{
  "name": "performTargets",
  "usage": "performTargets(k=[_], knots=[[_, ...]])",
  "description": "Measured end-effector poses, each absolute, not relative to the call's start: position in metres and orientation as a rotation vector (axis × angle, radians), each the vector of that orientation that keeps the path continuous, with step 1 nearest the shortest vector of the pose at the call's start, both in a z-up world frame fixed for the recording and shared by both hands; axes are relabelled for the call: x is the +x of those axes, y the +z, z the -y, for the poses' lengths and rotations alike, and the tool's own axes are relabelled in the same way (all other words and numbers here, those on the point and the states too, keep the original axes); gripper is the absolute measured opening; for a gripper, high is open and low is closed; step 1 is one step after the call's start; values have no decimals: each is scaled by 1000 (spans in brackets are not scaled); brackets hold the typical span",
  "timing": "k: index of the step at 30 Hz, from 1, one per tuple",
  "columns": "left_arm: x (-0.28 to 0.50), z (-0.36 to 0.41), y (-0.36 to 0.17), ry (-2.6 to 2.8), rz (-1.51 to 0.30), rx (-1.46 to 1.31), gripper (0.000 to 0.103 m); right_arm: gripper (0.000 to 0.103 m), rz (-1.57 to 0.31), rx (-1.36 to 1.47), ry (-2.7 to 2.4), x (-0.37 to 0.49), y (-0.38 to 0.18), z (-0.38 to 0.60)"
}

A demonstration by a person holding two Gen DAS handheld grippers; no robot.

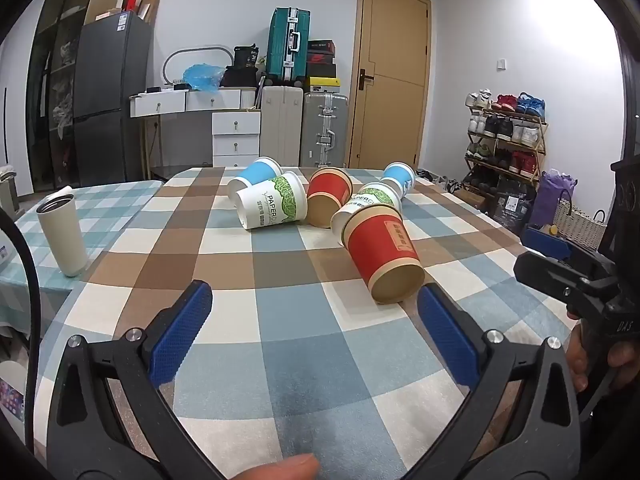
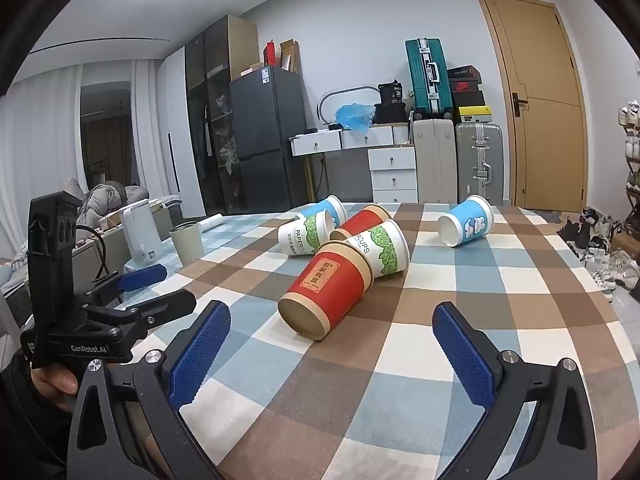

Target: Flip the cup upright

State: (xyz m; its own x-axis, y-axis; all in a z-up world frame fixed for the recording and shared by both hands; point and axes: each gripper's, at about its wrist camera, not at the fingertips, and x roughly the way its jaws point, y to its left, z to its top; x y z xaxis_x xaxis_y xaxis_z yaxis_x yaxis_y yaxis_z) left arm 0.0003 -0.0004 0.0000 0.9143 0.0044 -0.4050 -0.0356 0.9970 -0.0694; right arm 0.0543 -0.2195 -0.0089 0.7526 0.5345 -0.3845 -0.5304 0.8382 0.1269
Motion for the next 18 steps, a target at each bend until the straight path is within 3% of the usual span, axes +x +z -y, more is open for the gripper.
performTargets(k=[18], knots=[[0, 0, 0, 16, -415, -92, 103, 103, -429, 6, 582, 57, -10, 218]])
